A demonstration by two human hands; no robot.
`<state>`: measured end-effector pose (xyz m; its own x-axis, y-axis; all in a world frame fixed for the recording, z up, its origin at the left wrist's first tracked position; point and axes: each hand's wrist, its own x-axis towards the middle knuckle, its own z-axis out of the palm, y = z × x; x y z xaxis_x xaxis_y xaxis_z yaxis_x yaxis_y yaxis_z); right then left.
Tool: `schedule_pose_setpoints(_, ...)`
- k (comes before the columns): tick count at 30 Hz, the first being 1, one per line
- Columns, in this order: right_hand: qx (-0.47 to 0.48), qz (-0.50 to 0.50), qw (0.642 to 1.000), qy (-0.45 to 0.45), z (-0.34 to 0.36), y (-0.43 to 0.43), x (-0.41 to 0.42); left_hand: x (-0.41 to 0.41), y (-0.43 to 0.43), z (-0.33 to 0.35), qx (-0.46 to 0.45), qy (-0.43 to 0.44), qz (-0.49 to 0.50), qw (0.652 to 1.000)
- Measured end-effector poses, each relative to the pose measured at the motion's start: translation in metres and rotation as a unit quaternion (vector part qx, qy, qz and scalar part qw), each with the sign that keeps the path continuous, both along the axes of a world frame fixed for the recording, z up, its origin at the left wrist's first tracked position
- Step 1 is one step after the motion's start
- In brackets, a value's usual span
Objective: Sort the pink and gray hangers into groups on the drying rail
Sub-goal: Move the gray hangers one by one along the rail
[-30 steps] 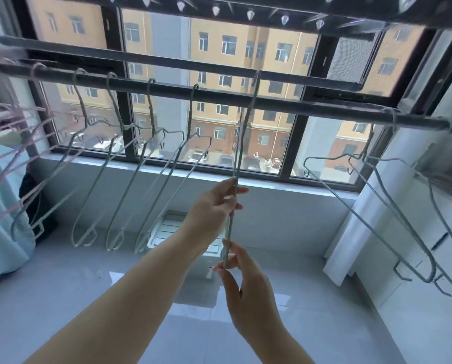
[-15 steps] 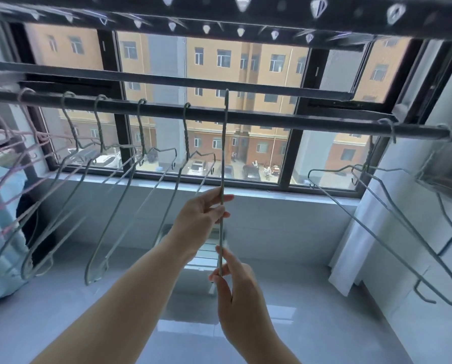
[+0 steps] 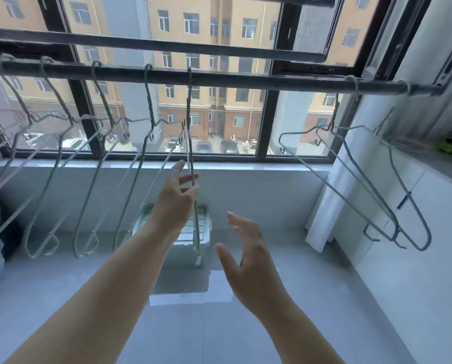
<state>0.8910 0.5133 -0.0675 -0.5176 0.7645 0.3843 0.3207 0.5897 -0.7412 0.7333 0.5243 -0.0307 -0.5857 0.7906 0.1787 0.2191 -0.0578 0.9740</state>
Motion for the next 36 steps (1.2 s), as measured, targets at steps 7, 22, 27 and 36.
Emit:
schedule_pose_setpoints(7,0.202,-0.275,0.940,0.004,0.044,0.031,0.093,0.048,-0.008,0.012,0.008,0.192,0.115,0.975)
schedule_pose_setpoints(22,-0.049,-0.203,0.978,-0.001,0.030,0.097,0.156,0.186,0.064,0.014,-0.013,0.288,-0.203,0.936)
schedule_pose_setpoints(27,-0.131,-0.087,0.977,0.143,0.030,0.096,0.161,0.196,0.073,0.013,0.013,0.198,-0.238,0.951)
schedule_pose_setpoints(36,-0.150,0.018,0.944,0.293,0.028,0.107,0.156,0.185,0.075,0.018,0.052,0.142,-0.227,0.962)
